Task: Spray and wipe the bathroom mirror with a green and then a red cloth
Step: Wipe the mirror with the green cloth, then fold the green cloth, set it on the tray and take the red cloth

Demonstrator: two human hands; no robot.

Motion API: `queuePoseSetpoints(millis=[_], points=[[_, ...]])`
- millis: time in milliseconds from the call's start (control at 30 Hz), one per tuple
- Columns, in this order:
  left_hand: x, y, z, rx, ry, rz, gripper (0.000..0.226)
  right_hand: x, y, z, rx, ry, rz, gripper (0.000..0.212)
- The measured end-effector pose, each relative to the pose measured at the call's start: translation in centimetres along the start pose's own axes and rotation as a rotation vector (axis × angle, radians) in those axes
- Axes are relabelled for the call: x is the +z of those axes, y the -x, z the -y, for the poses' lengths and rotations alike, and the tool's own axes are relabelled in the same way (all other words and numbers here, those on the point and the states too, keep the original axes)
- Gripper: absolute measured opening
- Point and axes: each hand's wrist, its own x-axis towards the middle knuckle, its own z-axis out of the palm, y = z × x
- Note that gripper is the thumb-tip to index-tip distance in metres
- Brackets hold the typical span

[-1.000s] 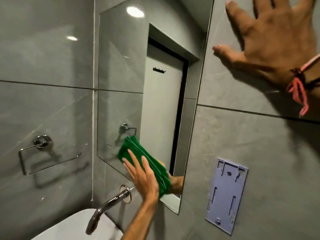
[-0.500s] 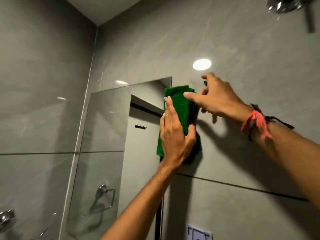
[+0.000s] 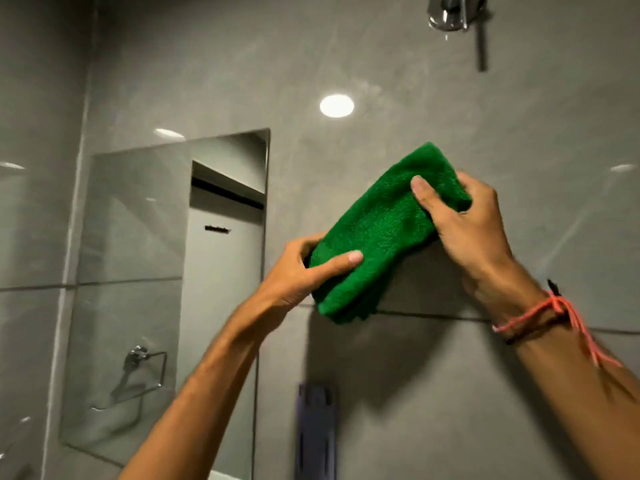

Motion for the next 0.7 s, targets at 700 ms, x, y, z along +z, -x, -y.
queuePoseSetpoints(millis=[700], points=[[16.4, 36.4, 14.5, -1.235, 0.589, -0.054, 0.057, -19.8, 46.2, -6.6, 1.173, 0.115, -0.069, 0.015]])
